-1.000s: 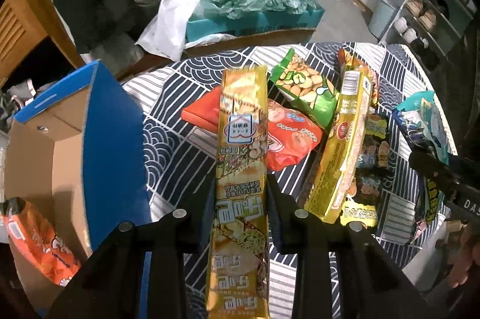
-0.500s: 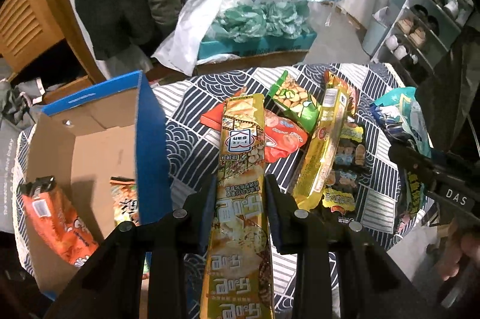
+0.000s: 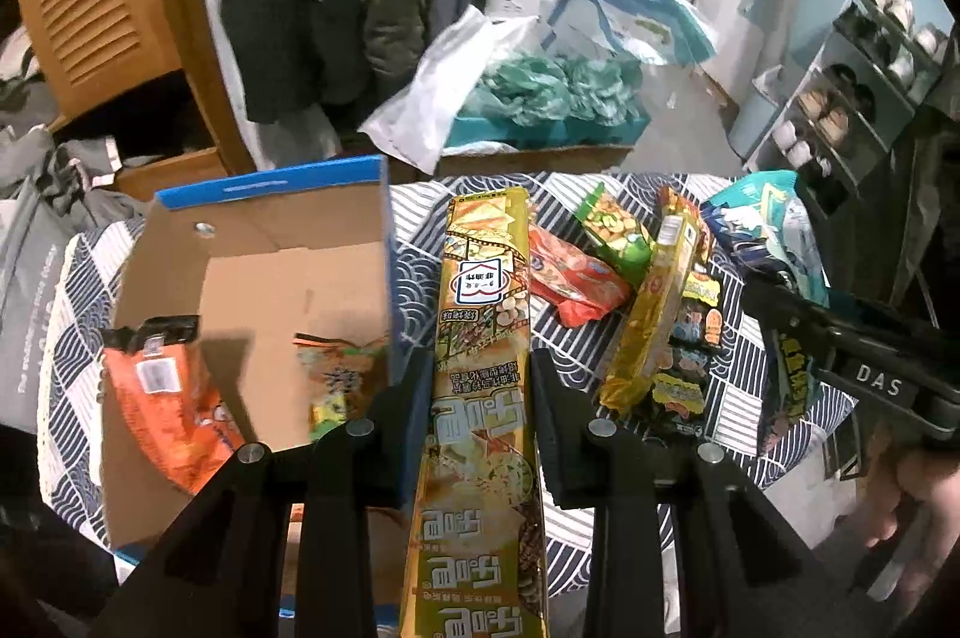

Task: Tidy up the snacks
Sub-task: 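Carry the gold bar with the left tool while the right tool carries the teal bag into the box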

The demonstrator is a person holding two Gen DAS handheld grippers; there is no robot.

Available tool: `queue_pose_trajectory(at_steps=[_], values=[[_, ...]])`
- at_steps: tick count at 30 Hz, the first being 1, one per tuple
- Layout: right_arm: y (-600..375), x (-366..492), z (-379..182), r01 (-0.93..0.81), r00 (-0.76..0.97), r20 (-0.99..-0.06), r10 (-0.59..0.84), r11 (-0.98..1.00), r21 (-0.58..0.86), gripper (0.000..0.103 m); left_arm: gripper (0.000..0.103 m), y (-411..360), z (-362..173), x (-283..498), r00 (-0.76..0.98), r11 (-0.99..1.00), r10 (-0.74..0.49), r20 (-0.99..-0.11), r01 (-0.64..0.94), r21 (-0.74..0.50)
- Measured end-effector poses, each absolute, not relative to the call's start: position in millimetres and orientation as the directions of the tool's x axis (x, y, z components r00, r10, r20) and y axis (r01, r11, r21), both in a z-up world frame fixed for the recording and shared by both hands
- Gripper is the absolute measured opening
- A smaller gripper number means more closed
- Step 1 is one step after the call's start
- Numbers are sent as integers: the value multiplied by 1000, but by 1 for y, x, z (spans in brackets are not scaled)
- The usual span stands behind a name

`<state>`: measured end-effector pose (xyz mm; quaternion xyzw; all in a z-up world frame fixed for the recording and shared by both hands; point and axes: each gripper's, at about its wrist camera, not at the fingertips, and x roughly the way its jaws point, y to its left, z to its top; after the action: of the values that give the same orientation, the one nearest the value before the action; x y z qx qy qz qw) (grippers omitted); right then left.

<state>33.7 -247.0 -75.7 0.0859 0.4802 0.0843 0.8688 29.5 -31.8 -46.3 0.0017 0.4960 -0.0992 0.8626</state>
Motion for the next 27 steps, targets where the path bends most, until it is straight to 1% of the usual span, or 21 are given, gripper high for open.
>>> queue_pose_trajectory(at_steps=[10,27], values=[[-189,43,-61,-164,514,-806,293,956,242,62,32,23,-32,20,547,992,-127,-828,90,-92],[-83,57,-54,-301,448,-801,398,910,284,62,32,102,-44,6,550,992,-68,-832,-49,-113]])
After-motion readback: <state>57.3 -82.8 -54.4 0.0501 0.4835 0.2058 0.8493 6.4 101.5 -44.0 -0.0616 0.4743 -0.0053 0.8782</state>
